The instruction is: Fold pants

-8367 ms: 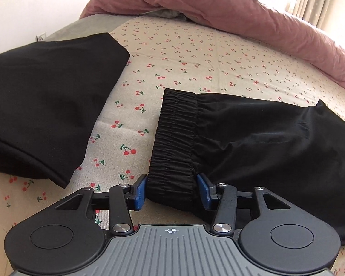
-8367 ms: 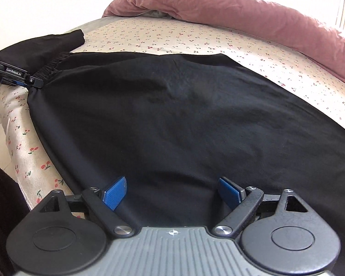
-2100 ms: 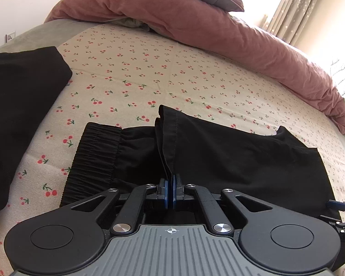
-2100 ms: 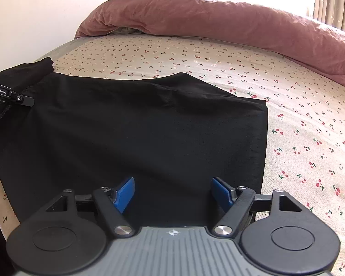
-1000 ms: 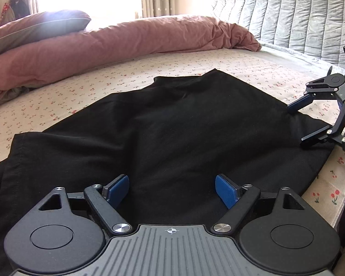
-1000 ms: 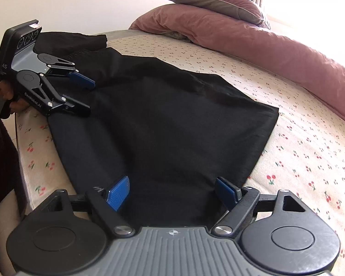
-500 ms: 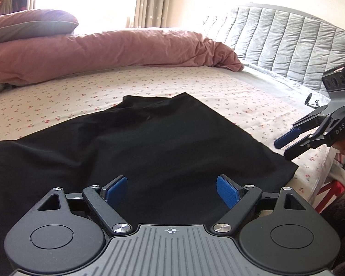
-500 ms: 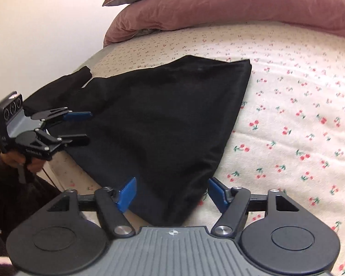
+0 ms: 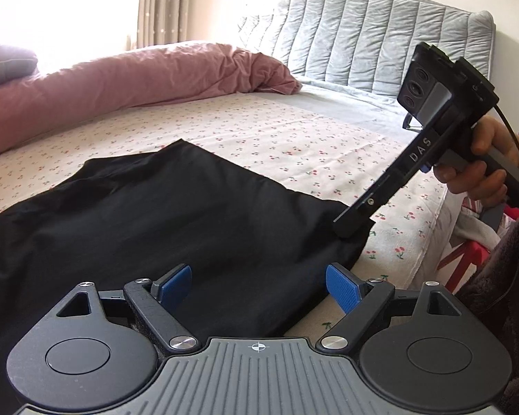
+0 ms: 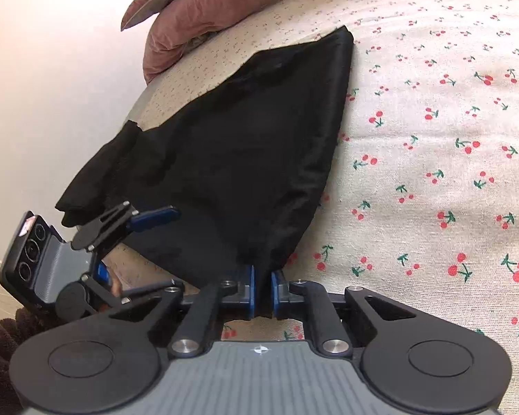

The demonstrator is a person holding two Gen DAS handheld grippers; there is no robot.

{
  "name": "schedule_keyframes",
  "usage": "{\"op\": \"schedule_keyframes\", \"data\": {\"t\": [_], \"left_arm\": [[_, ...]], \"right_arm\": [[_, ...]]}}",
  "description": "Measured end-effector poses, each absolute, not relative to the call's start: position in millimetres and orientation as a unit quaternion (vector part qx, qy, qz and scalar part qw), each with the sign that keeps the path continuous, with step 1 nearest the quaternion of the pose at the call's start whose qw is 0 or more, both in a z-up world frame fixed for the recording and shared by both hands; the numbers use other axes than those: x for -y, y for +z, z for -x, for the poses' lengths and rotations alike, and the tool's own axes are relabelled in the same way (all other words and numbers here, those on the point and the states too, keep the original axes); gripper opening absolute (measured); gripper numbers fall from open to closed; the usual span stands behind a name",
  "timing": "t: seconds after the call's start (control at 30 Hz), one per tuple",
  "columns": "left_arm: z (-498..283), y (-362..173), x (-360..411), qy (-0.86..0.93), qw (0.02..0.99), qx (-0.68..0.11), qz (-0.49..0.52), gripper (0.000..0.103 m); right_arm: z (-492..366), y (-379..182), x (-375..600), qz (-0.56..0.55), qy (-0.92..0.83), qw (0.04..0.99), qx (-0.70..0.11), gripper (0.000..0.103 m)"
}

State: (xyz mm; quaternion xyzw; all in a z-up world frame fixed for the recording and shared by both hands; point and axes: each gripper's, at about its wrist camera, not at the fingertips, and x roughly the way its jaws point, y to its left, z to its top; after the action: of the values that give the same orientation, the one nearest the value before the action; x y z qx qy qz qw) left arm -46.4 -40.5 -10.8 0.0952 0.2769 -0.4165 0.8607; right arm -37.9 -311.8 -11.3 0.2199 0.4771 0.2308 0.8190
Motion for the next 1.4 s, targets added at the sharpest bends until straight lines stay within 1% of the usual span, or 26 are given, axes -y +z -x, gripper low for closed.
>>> {"op": "schedule_keyframes", "data": {"t": [0.1, 0.2, 0.4, 0.47, 0.5, 0.53, 0.57, 0.6, 0.63, 0.67, 0.7, 0.9, 1.0, 1.1, 1.13, 1.27, 1.33, 1.37, 1.4], "left_arm": [[51, -8, 57, -0.436, 0.849, -0.277, -0.111, 0.087], [57, -4, 70, -0.437, 0.854, -0.256, -0.119, 0.086], [63, -1, 103, -0.384, 0.884, -0.223, -0.143, 0.084], [60, -3, 113, -0.349, 0.898, -0.222, -0.149, 0.072], [57, -4, 117, -0.334, 0.904, -0.224, -0.148, 0.068], [55, -4, 119, -0.319, 0.909, -0.226, -0.146, 0.055], [53, -4, 121, -0.306, 0.913, -0.228, -0.147, 0.036], [50, -5, 122, -0.29, 0.917, -0.232, -0.147, 0.025], [47, -6, 120, -0.278, 0.919, -0.241, -0.142, 0.011], [43, -6, 116, -0.276, 0.919, -0.251, -0.128, 0.007], [40, -6, 113, -0.276, 0.919, -0.258, -0.115, 0.006], [39, -2, 98, -0.274, 0.923, -0.256, -0.087, 0.003], [39, -1, 95, -0.277, 0.921, -0.265, -0.076, 0.002], [41, -1, 94, -0.277, 0.922, -0.263, -0.068, 0.001], [41, 1, 93, -0.278, 0.922, -0.262, -0.063, 0.001], [42, 2, 87, -0.28, 0.922, -0.261, -0.05, 0.0], [43, 4, 81, -0.279, 0.924, -0.258, -0.042, 0.0], [43, 5, 78, -0.279, 0.925, -0.257, -0.037, 0.0], [43, 8, 73, -0.278, 0.925, -0.256, -0.029, 0.0]], "right_arm": [[39, 3, 310, -0.23, 0.248, 0.825, -0.452, 0.009], [34, 13, 306, -0.241, 0.26, 0.828, -0.435, 0.009], [24, 25, 297, -0.26, 0.283, 0.826, -0.412, 0.011], [20, 29, 299, -0.269, 0.294, 0.823, -0.405, 0.012], [18, 30, 298, -0.271, 0.298, 0.822, -0.402, 0.014], [15, 33, 300, -0.274, 0.301, 0.821, -0.401, 0.018], [12, 34, 302, -0.277, 0.303, 0.82, -0.399, 0.02], [9, 34, 304, -0.279, 0.3, 0.822, -0.395, 0.024], [5, 34, 308, -0.281, 0.292, 0.827, -0.39, 0.035], [2, 33, 315, -0.283, 0.278, 0.833, -0.385, 0.044], [-3, 31, 320, -0.285, 0.26, 0.84, -0.381, 0.057], [-51, -10, 339, -0.322, 0.181, 0.833, -0.412, 0.058], [-79, -26, 341, -0.348, 0.159, 0.827, -0.413, 0.057], [-106, -35, 342, -0.344, 0.122, 0.84, -0.403, 0.05], [-113, -38, 343, -0.346, 0.112, 0.843, -0.396, 0.043], [-130, -47, 347, -0.385, 0.09, 0.844, -0.364, 0.028], [-133, -44, 346, -0.389, 0.074, 0.852, -0.342, 0.009], [-133, -41, 344, -0.396, 0.07, 0.855, -0.328, 0.006], [-133, -36, 340, -0.402, 0.069, 0.856, -0.317, 0.006]]}}
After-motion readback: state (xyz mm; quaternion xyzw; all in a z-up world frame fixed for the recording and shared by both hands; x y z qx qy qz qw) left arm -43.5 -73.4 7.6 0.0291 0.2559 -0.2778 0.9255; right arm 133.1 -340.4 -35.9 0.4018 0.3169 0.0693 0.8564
